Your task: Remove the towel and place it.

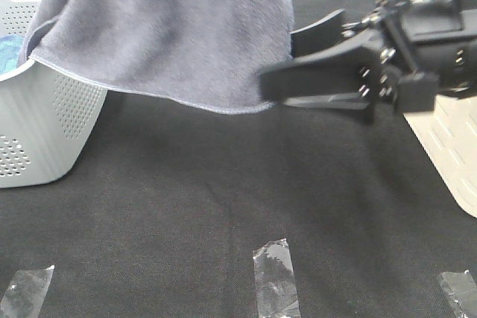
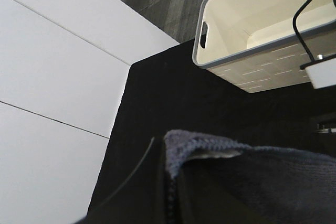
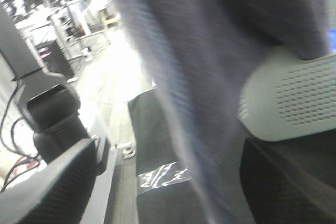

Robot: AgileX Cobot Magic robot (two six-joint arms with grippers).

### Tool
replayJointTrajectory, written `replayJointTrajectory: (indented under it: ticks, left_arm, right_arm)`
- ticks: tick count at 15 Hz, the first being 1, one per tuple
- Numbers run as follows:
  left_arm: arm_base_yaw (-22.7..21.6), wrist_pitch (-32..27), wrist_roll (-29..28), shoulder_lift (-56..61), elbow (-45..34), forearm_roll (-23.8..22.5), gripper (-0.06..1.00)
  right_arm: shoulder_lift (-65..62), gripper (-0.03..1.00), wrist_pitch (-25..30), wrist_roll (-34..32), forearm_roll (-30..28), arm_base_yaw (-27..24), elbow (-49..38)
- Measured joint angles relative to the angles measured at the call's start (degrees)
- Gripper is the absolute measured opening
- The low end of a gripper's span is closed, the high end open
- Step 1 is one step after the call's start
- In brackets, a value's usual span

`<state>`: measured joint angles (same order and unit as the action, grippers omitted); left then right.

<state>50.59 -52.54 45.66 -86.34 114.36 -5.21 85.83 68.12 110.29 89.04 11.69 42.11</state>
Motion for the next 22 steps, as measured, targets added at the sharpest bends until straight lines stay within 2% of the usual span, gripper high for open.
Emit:
replayJointTrajectory:
  ticks: [2, 6, 8, 10, 11, 13, 14, 18, 20, 22]
  left_arm:
    - [0.0, 0.9, 0.0, -1.4, 0.0, -0.5, 0.0]
    - [0.0, 1.4, -1.3, -1.8, 0.0, -0.5, 0.0]
    - [0.0, 1.8, -1.4, -1.8, 0.0, 0.6, 0.0]
    - [0.0, 1.8, -1.5, -1.8, 0.0, 0.7, 0.0]
    - [0.0, 1.8, -1.5, -1.8, 0.0, 0.7, 0.0]
    - [0.0, 1.8, -1.8, -1.8, 0.0, 0.7, 0.0]
    - [0.0, 1.6, -2.8, -1.8, 0.0, 0.7, 0.0]
    - [0.0, 0.5, -4.4, -1.8, 0.0, 0.7, 0.0]
    - [0.0, -0.6, -4.6, -1.8, 0.0, 0.7, 0.0]
    - [0.0, -0.7, -5.0, -1.8, 0.0, 0.0, 0.0]
  right_arm:
    - [0.0, 0.75, -3.6, -0.1, 0.0, 1.0, 0.0]
    - [0.0, 0.72, -5.7, -0.1, 0.7, 1.0, 0.0]
    - [0.0, 0.58, -7.7, -0.1, 1.7, 1.0, 0.0]
    - [0.0, 0.41, -8.0, -0.1, 2.1, 1.0, 0.0]
    - [0.0, 0.36, -8.1, -0.1, 2.1, 1.0, 0.0]
    - [0.0, 0.21, -8.4, -0.1, 2.1, 1.0, 0.0]
    - [0.0, 0.04, -8.4, -0.1, 2.1, 1.0, 0.0]
    - [0.0, 0.02, -8.5, -0.6, 3.6, 1.0, 0.0]
    - [0.0, 0.02, -10.5, -6.6, 5.4, 1.0, 0.1]
    - [0.0, 0.02, -12.1, -15.8, 2.3, 1.0, 2.9]
